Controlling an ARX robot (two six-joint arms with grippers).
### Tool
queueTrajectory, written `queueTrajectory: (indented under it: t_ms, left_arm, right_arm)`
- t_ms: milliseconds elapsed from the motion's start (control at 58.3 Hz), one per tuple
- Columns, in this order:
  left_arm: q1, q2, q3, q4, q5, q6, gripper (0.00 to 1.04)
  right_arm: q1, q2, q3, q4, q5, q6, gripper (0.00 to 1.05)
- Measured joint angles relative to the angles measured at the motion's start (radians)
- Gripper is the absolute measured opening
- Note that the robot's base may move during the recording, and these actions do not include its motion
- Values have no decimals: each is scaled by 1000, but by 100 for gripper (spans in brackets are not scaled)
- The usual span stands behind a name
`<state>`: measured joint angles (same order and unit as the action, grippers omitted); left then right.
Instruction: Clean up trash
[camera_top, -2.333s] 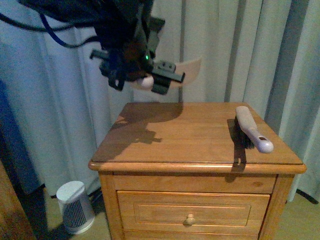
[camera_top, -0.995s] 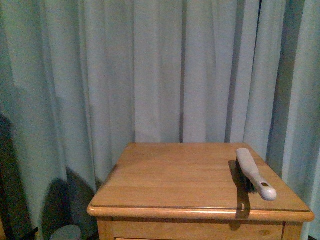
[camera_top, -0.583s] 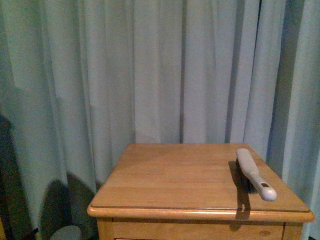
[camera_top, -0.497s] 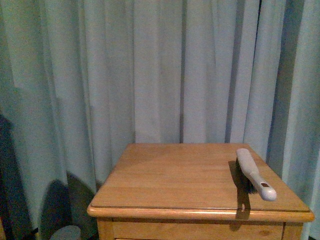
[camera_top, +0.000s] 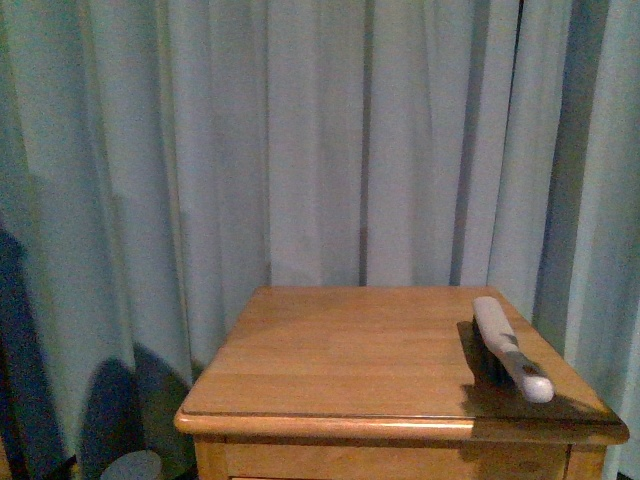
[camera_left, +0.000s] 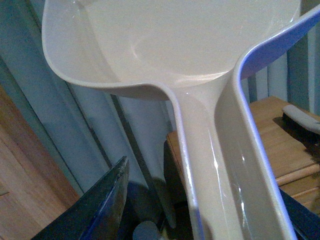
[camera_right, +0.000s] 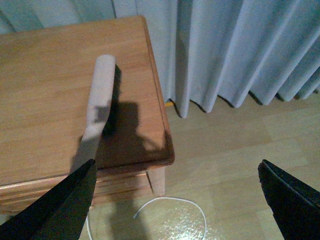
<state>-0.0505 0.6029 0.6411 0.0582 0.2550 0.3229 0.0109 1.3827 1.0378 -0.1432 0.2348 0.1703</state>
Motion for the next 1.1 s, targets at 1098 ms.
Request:
queueTrajectory:
  t_ms: [1098]
  left_arm:
    - [0,0,0,0,0,0,64]
  right_arm:
    - [177,662,423,-179,54,365,97]
